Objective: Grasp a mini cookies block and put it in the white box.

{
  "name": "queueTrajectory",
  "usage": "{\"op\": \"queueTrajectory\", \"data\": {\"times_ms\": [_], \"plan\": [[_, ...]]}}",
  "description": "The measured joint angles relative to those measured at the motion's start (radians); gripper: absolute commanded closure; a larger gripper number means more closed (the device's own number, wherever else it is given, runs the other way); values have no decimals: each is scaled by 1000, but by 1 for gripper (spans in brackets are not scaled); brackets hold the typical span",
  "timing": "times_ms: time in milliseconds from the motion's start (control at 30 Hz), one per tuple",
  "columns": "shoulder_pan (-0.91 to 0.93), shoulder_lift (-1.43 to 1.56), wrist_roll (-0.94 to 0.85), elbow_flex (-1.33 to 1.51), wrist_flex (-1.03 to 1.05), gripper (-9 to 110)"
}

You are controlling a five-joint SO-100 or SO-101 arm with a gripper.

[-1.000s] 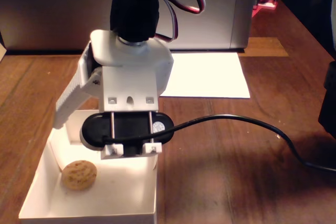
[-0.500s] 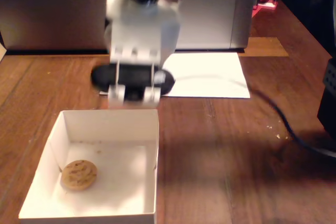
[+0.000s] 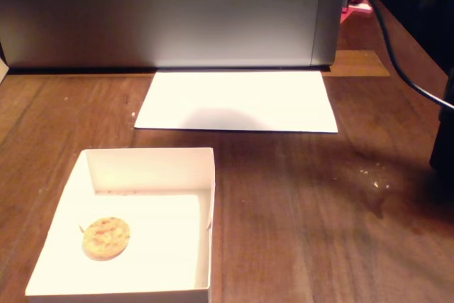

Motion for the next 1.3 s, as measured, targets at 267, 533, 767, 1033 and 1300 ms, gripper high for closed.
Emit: {"op": "queueTrajectory", "data": {"times_ms": [267, 533, 767, 1033, 1300], "plan": [[-5, 465, -41, 565, -137, 101], [-152, 712, -104, 976, -198, 102], [-169, 770, -123, 1134, -249, 102], [-281, 877, -110, 1290, -285, 102], [-482, 888, -63, 1338, -347, 102]]}}
